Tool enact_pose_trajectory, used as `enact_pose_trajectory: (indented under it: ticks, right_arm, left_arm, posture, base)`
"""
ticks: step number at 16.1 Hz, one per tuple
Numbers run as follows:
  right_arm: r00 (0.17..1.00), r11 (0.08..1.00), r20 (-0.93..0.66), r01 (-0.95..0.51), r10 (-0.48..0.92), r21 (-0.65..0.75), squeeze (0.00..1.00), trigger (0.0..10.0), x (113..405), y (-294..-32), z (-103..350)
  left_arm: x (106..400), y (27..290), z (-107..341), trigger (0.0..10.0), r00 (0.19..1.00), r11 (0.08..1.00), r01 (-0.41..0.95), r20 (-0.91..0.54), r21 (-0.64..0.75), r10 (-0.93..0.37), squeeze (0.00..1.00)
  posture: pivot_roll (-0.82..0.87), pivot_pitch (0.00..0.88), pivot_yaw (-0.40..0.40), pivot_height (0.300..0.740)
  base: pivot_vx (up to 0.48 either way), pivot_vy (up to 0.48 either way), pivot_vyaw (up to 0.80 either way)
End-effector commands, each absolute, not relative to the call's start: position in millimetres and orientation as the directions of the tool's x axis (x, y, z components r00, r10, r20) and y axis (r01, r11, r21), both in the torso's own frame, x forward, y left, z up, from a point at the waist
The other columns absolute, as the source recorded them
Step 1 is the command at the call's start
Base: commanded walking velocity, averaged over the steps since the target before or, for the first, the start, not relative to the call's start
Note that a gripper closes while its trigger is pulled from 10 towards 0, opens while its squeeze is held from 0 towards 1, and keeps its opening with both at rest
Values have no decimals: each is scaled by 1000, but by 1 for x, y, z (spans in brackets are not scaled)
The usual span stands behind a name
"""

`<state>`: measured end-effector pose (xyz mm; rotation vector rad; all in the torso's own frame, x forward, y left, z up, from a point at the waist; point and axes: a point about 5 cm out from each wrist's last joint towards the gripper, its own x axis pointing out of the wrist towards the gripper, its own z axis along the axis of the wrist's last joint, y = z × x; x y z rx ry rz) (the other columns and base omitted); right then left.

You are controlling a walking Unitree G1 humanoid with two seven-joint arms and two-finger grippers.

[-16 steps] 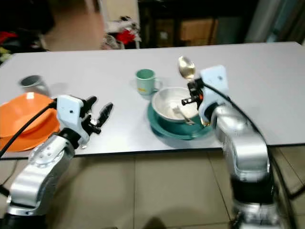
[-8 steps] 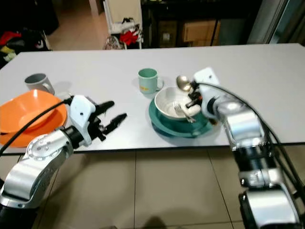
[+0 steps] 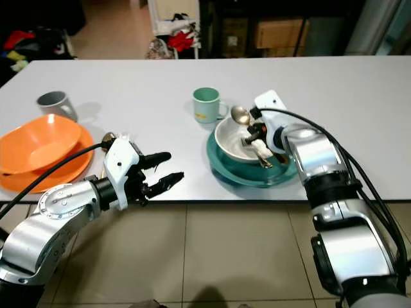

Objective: Setting the table

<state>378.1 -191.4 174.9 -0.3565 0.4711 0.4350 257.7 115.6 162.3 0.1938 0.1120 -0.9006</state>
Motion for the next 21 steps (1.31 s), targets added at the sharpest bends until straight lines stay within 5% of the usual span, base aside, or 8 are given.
enact_pose_trajectory:
  ticks: [1, 6, 7, 9, 10, 11, 14, 21]
  right_arm:
    - [801, 837, -498, -494, 332, -236, 0, 10000, 381, -187, 178]
    - [794, 841, -516, -490, 321, -230, 0, 10000, 384, -189, 169]
    - [796, 847, -520, -480, 311, -228, 110, 10000, 385, -191, 167]
    - [794, 848, -524, -478, 308, -227, 718, 10000, 385, -193, 165]
    - [794, 848, -525, -478, 307, -227, 796, 10000, 385, -193, 165]
    - [794, 847, -524, -481, 309, -228, 1000, 10000, 385, -194, 165]
    - [807, 840, -493, -485, 324, -242, 1000, 10000, 387, -195, 176]
    - [893, 860, -185, -446, 410, -250, 1000, 10000, 330, -185, 227]
  left_arm:
    - [255, 117, 163, 10000, 610, 597, 792, -186, 123, -770, 0]
    - [255, 116, 162, 10000, 613, 602, 790, -191, 121, -766, 0]
    - [255, 116, 162, 10000, 613, 601, 790, -193, 121, -766, 0]
    - [255, 115, 161, 10000, 611, 600, 791, -194, 120, -767, 0]
    - [255, 115, 161, 10000, 611, 599, 791, -195, 120, -767, 0]
    - [256, 115, 161, 10000, 611, 599, 792, -196, 120, -767, 0]
    - [257, 114, 162, 10000, 619, 608, 785, -185, 119, -763, 0]
    - [277, 142, 175, 10000, 917, 912, 397, -1, 98, -399, 0]
  posture:
    - [38, 0, 70, 740]
    - [34, 0, 70, 740]
    - [34, 0, 71, 740]
    - [34, 0, 71, 740]
    - [32, 0, 74, 740]
    - [31, 0, 76, 740]
    - [31, 0, 76, 740]
    - [14, 0, 81, 740]
  base:
    - [0, 0, 0]
    - [0, 0, 0]
    - [0, 0, 0]
    - [0, 0, 0]
    - [0, 0, 0]
    - [0, 0, 0]
    - [0, 0, 0]
    - [0, 0, 0]
